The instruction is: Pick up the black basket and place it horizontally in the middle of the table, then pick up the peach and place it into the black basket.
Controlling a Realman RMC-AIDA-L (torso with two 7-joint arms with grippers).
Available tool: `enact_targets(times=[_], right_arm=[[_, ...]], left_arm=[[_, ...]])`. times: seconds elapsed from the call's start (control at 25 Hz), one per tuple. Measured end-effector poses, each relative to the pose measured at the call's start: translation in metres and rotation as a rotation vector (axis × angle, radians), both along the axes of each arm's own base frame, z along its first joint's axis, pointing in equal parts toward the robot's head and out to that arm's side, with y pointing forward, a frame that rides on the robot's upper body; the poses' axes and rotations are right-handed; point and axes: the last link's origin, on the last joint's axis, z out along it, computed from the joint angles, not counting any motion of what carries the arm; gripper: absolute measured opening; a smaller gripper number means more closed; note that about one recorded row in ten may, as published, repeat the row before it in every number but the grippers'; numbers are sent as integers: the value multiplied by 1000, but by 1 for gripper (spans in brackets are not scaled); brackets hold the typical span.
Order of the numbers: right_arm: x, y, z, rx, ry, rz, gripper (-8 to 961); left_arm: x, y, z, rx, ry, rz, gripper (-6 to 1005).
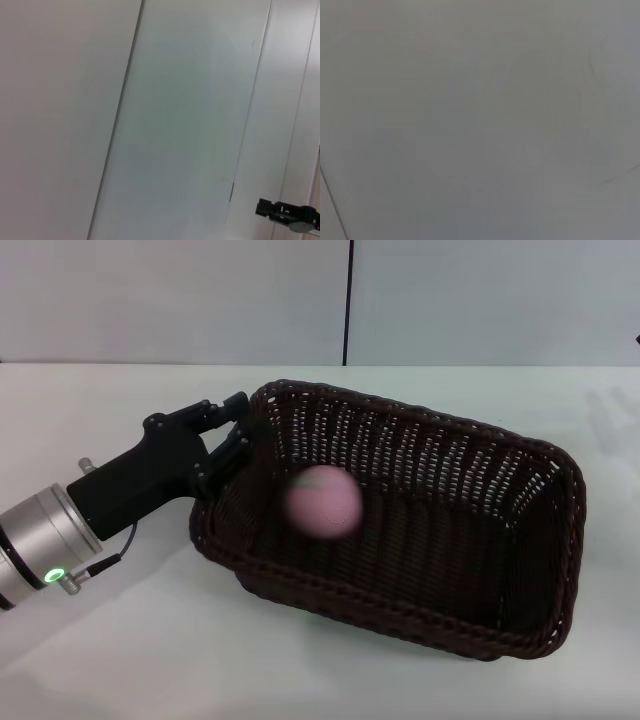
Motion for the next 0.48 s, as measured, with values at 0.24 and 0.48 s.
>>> enact_targets(times=[0.24, 0.48], right_arm=[[0, 0, 0, -3, -2, -1, 375], [3, -3, 1, 6, 3, -10, 375]], left_arm=[[-1, -1, 1, 7, -6, 1, 368], [-17, -2, 20, 158, -67, 110, 495]])
